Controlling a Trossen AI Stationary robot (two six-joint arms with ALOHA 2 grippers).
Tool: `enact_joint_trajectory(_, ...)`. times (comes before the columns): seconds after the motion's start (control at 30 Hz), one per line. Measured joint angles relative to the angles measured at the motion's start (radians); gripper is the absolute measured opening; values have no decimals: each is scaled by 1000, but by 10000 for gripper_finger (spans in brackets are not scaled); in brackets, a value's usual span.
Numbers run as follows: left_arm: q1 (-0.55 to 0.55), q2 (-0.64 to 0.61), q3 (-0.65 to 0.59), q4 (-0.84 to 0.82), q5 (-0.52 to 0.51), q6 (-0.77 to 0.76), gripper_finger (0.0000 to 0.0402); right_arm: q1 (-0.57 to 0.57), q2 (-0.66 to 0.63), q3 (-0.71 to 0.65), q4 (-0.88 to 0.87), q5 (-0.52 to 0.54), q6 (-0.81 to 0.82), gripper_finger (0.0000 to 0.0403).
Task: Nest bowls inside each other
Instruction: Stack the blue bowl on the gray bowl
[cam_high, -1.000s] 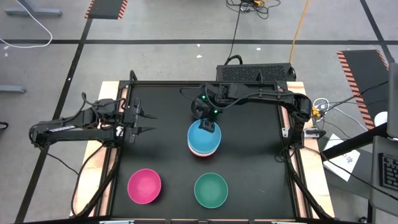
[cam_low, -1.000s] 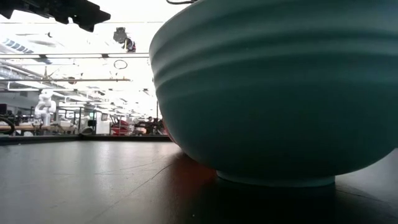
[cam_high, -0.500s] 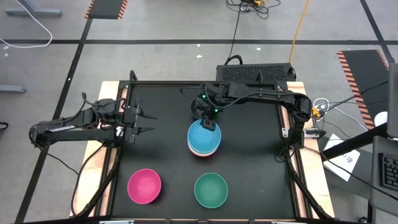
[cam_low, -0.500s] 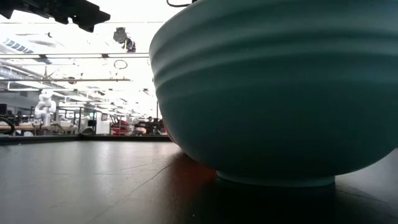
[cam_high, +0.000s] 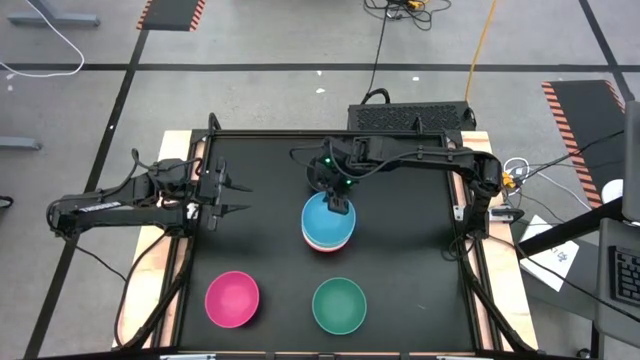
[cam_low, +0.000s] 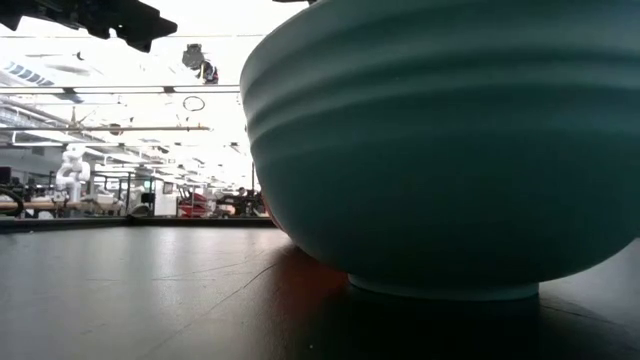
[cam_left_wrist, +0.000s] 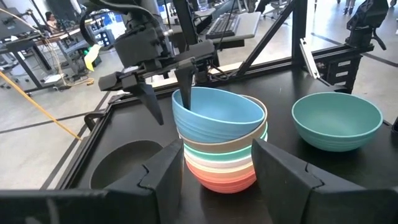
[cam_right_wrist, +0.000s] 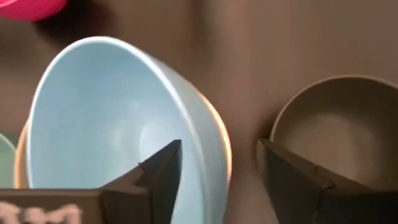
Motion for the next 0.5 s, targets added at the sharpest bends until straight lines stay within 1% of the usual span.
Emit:
enact_joint_trajectory(0.1,0,0,0,0,0,0,191,0,0,0,-17,-4,5,145)
enact_joint_trajectory(0.17,0,0,0,0,0,0,191,-5,0,0,-35,-5,6,92)
enact_joint_trajectory(0.23,0,0,0,0,0,0,191,-11,0,0,-40,-32,18,35)
enact_joint_trajectory(0.27,0,0,0,0,0,0,191,-16,0,0,-41,-53,22,18)
enact_joint_trajectory(0.3,0,0,0,0,0,0,191,-17,0,0,-44,-77,32,12)
enact_joint_trajectory(0.43,0,0,0,0,0,1,191,-22,1,23,-86,-86,56,8)
enact_joint_trajectory(0.5,0,0,0,0,0,1,191,-23,1,30,-106,-111,58,5)
